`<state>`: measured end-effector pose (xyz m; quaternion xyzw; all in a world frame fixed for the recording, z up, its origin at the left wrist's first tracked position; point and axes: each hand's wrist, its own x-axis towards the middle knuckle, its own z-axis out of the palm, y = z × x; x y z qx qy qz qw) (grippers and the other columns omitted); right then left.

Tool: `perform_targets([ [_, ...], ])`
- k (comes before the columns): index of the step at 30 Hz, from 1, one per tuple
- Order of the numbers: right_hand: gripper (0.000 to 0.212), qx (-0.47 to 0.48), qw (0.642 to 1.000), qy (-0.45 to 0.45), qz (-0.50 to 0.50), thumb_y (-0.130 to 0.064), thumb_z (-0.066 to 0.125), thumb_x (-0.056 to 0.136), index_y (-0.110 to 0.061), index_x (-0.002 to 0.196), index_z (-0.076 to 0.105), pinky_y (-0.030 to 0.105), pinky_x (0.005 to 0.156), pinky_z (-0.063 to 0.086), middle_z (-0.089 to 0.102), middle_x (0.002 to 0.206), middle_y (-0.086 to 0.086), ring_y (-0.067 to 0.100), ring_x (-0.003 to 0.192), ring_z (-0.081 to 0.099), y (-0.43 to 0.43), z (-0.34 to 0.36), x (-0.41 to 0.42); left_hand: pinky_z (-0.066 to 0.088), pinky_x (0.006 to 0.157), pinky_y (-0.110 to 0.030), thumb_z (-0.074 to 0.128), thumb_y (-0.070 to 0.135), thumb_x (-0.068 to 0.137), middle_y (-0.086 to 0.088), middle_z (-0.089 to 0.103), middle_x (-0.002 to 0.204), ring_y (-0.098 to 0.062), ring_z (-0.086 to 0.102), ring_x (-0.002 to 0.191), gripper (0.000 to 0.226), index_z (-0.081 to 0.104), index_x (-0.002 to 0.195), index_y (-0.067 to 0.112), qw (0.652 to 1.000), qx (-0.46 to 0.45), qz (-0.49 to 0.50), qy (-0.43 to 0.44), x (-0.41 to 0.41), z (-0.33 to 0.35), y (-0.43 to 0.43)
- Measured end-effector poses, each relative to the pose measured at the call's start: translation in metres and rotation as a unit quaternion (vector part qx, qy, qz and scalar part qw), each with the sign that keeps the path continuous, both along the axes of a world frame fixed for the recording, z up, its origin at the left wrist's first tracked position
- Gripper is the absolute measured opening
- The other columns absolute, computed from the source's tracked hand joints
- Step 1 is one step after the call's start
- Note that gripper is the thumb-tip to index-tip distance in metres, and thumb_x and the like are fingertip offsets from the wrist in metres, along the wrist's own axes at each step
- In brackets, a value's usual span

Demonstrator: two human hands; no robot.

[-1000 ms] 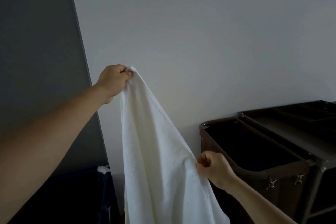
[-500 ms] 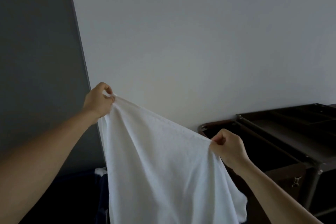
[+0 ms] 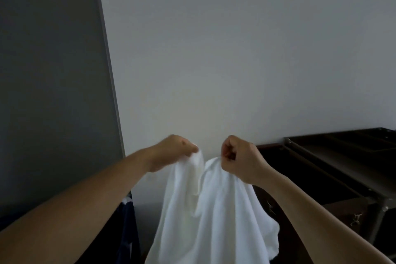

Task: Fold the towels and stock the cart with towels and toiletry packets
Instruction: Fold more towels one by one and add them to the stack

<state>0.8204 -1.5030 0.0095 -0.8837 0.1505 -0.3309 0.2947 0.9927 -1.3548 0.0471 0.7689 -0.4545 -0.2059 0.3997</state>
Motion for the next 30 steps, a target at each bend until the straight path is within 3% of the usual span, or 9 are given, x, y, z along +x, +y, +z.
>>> perform_targets([
  [3,0.035,-0.034,0.998,0.040,0.036,-0.014,0.068,0.076,-0.047,0.071,0.055,0.011,0.056,0.043,0.062,0.068,-0.025,-0.004,0.062,0.056,0.007,0.010,0.007,0.050,0.088,-0.017,0.057,0.020,0.098,0.012,0.068,0.115,-0.002,0.065,0.104,0.024,0.072,0.117,0.024,0.989,0.025,-0.145,0.012,-0.024,-0.006,0.002],
  [6,0.028,-0.025,0.998,0.043,0.049,-0.014,0.067,0.076,-0.039,0.071,0.056,0.012,0.058,0.043,0.062,0.066,-0.025,-0.005,0.063,0.057,0.008,0.012,0.007,0.043,0.087,-0.014,0.056,0.033,0.099,0.015,0.059,0.113,0.002,0.059,0.104,0.019,0.068,0.100,0.047,0.981,0.050,-0.173,-0.072,-0.029,-0.006,0.005],
  [10,0.025,0.009,0.999,0.024,0.039,-0.013,0.068,0.077,-0.036,0.072,0.058,0.011,0.057,0.043,0.062,0.066,-0.028,-0.006,0.061,0.057,0.006,0.005,0.006,0.046,0.080,-0.017,0.056,0.039,0.099,0.002,0.061,0.109,-0.005,0.058,0.097,0.024,0.072,0.105,0.022,0.961,0.043,-0.132,-0.240,-0.024,-0.015,-0.004],
  [13,0.022,0.064,0.998,-0.004,0.018,-0.016,0.072,0.074,-0.033,0.078,0.059,0.014,0.060,0.044,0.062,0.068,-0.015,-0.001,0.061,0.056,0.004,-0.008,0.009,0.049,0.081,-0.033,0.054,0.031,0.099,-0.008,0.060,0.097,-0.020,0.059,0.088,0.031,0.070,0.098,0.005,0.941,0.024,-0.095,-0.323,-0.025,-0.015,-0.014],
  [15,0.022,0.109,0.994,-0.009,0.001,-0.016,0.073,0.075,-0.030,0.083,0.059,0.021,0.065,0.046,0.061,0.076,-0.011,0.004,0.067,0.055,0.002,-0.021,0.008,0.046,0.080,-0.034,0.056,0.024,0.097,-0.006,0.056,0.087,-0.021,0.055,0.081,0.026,0.071,0.091,0.003,0.933,-0.035,-0.049,-0.354,-0.018,-0.011,-0.017],
  [21,0.027,0.230,0.971,0.057,-0.023,-0.016,0.083,0.078,-0.022,0.097,0.066,0.034,0.079,0.056,0.070,0.096,0.005,0.023,0.088,0.068,-0.026,-0.055,-0.029,0.039,0.068,-0.030,0.057,0.018,0.092,-0.005,0.054,0.077,-0.022,0.054,0.072,0.029,0.068,0.071,0.002,0.916,-0.094,0.121,-0.371,0.035,0.002,-0.008],
  [25,0.031,0.325,0.927,0.172,0.071,-0.023,0.082,0.077,-0.013,0.103,0.068,0.028,0.081,0.056,0.074,0.100,0.001,0.019,0.093,0.072,-0.047,-0.066,-0.062,0.035,0.054,-0.032,0.055,0.014,0.091,-0.009,0.043,0.052,-0.022,0.041,0.049,0.045,0.044,0.049,0.003,0.915,-0.079,0.170,-0.358,0.062,-0.001,-0.001],
  [28,0.033,0.431,0.877,0.164,0.137,-0.018,0.084,0.070,-0.007,0.096,0.068,0.029,0.083,0.055,0.074,0.104,0.008,0.026,0.100,0.070,-0.064,-0.072,-0.080,0.029,0.049,-0.028,0.055,0.013,0.093,0.001,0.027,0.042,-0.016,0.028,0.042,0.052,0.030,0.047,0.013,0.922,-0.075,0.176,-0.336,0.067,-0.005,0.000],
  [30,0.027,0.443,0.875,0.148,0.125,-0.010,0.081,0.071,-0.006,0.093,0.067,0.032,0.082,0.057,0.073,0.104,0.010,0.029,0.100,0.070,-0.072,-0.077,-0.083,0.027,0.047,-0.025,0.055,0.013,0.093,0.004,0.024,0.040,-0.014,0.026,0.041,0.054,0.027,0.047,0.015,0.926,-0.075,0.172,-0.328,0.065,-0.009,-0.001],
])
